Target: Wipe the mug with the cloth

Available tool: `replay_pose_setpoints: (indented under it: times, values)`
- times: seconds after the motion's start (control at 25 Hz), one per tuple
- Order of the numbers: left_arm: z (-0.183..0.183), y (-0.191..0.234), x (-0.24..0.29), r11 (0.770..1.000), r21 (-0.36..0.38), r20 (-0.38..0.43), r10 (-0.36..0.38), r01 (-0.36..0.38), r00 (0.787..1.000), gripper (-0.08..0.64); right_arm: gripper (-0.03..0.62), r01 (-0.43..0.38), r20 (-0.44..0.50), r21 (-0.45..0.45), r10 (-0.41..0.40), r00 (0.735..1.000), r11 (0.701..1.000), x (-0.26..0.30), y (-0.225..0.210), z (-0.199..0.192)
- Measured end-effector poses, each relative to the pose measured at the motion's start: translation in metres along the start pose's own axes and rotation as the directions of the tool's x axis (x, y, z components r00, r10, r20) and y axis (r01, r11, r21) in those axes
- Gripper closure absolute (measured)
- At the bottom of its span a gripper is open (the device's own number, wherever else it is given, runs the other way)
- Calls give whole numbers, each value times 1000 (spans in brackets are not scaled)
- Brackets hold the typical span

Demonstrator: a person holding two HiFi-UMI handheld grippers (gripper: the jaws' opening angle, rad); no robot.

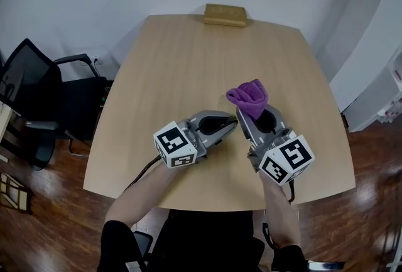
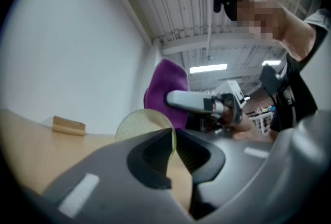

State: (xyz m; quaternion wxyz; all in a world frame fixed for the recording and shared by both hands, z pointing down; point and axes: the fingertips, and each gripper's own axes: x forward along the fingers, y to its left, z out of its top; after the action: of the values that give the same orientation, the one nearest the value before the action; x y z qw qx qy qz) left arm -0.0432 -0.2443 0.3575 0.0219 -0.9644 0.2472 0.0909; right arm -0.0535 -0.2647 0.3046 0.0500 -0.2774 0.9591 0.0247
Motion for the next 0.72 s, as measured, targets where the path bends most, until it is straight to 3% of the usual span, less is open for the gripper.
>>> replay_pose_setpoints:
  times: [0.2,0.28,0.32,0.4,0.48,0.52,0.6,0.72]
  values:
    - [-6,-2,3,996,84,-34,-8,11,999,518,531,-212,39,112,209,977,971,7,41,9]
    - [-6,-5,3,995,104,-38,-9,13,999,518,531,-240,106,148,226,968,959,-3,35,23]
    - [-5,-7,3,994,109,-41,-10,15,999,518,531,-203,143,150,182,973,968,-11,21,33]
    - [-6,-10,0,992,127,-49,-17,23,999,518,531,-40,194,120,16,981,992,-32,-22,52]
    - [-8,-12,0,987,156,-53,-27,35,998,518,531,137,194,65,-147,970,988,-50,-62,62]
    - [-8,-14,2,984,173,-50,-33,41,998,518,531,184,177,44,-189,966,982,-55,-73,62]
    - [-10,-17,4,972,229,-48,-35,45,998,518,531,180,116,28,-182,977,983,-49,-74,50]
    - [-14,-23,8,945,323,-92,-31,60,995,518,531,54,1,65,-54,999,996,-20,-44,18]
